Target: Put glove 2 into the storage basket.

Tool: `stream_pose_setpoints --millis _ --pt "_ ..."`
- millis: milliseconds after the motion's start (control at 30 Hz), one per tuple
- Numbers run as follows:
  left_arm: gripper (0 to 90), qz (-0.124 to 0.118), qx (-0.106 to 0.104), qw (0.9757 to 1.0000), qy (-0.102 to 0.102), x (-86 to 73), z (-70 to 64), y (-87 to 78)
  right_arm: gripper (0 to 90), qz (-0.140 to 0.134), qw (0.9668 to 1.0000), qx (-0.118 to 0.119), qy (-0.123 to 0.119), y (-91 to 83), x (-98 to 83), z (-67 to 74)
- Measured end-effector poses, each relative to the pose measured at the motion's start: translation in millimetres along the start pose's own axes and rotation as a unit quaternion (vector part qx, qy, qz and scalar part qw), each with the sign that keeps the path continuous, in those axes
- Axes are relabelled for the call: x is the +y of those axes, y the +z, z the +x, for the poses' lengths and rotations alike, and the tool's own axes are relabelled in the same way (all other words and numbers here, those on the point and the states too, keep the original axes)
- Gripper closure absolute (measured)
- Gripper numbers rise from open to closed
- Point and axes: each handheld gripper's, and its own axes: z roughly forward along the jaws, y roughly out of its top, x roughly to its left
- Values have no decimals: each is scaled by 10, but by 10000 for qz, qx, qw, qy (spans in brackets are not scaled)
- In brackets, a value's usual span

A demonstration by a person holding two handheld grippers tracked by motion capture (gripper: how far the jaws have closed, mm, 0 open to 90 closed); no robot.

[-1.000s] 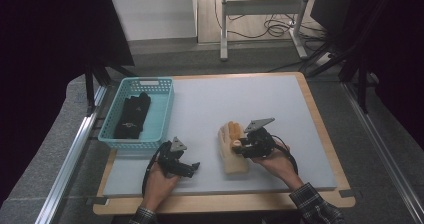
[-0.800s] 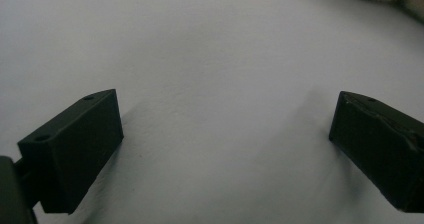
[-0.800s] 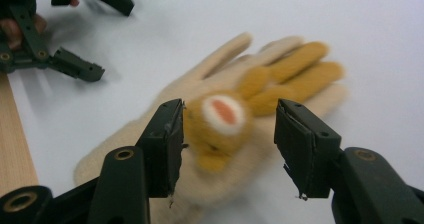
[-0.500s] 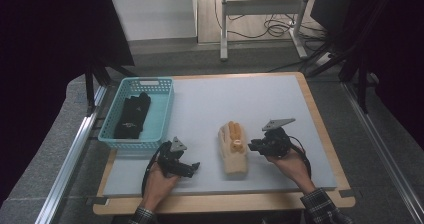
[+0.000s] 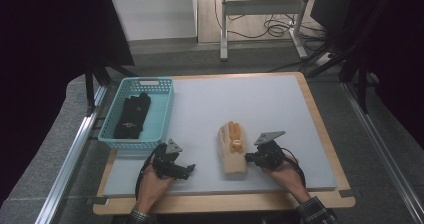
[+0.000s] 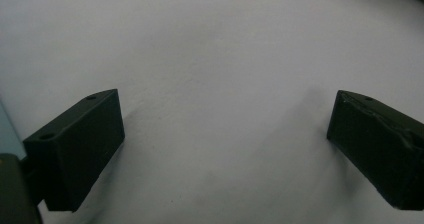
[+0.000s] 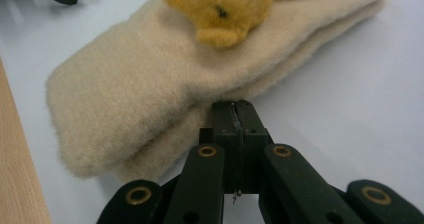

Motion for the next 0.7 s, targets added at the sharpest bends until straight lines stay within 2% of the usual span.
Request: stream_pose_setpoints --millis 133,533,700 --pt "13 25 87 10000 1 -3 1 -13 885 -18 10000 77 -3 63 5 56" --pt "0 -67 185 9998 35 -56 89 -37 884 -38 9995 141 -288 306 199 271" --pt "0 -36 115 9999 -19 -56 116 -34 884 -51 9993 134 -347 391 272 319"
